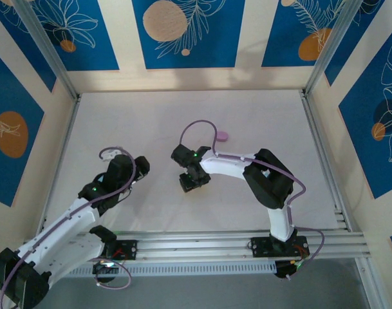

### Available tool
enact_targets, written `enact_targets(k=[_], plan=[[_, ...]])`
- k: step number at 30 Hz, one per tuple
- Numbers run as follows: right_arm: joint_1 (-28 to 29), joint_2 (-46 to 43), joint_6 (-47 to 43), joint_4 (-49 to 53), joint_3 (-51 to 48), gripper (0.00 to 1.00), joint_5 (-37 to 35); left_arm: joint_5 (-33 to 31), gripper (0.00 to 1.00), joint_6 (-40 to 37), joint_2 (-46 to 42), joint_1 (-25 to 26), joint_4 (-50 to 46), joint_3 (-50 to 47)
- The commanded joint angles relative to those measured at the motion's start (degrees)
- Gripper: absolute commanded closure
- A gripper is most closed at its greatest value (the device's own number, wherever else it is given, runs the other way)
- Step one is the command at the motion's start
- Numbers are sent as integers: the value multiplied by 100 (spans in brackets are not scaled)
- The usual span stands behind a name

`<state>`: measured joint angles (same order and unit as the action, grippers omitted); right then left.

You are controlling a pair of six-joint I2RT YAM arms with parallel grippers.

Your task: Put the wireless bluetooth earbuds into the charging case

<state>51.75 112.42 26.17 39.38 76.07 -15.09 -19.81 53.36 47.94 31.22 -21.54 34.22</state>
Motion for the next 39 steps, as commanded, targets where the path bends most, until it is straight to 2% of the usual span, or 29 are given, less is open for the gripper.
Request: enact_targets(k=[1,5,11,13,17,22,25,30,36,39], plan=[[20,108,-128,-186,77,54,-69,180,24,-166,44,-55,224,145],[11,-320,-396,-534,-218,63,-79,328,25,-326,191,-64,275,188],[-91,-1537,-1353,-1468,-1118,65,256,1005,25,-819,411,-56,768,257],[-162,-2113,-1774,-1983,-1569,65,578,1509,24,-1063,476,-63,1142,245],[-337,-3270,-2741,-2856,-2389,65,1336,2938,23,-1408,729,-55,1935,350],[-574,-4099,-3451,-3187,-2809,65,1812,4427,23,-1528,1082,-39,2479,724],[-710,-4361,-3562,-3212,-2878,64,1861,5027,23,-1582,1303,27,2565,979],[-779,-4577,-3646,-3255,-2899,64,1896,5241,29,-1666,1630,299,2444,1229],[-793,-4731,-3646,-3347,-2949,64,1963,5093,32,-1814,2025,586,2121,1584],[-780,-4766,-3639,-3358,-2966,64,1985,5069,37,-1746,2196,712,2219,1683]])
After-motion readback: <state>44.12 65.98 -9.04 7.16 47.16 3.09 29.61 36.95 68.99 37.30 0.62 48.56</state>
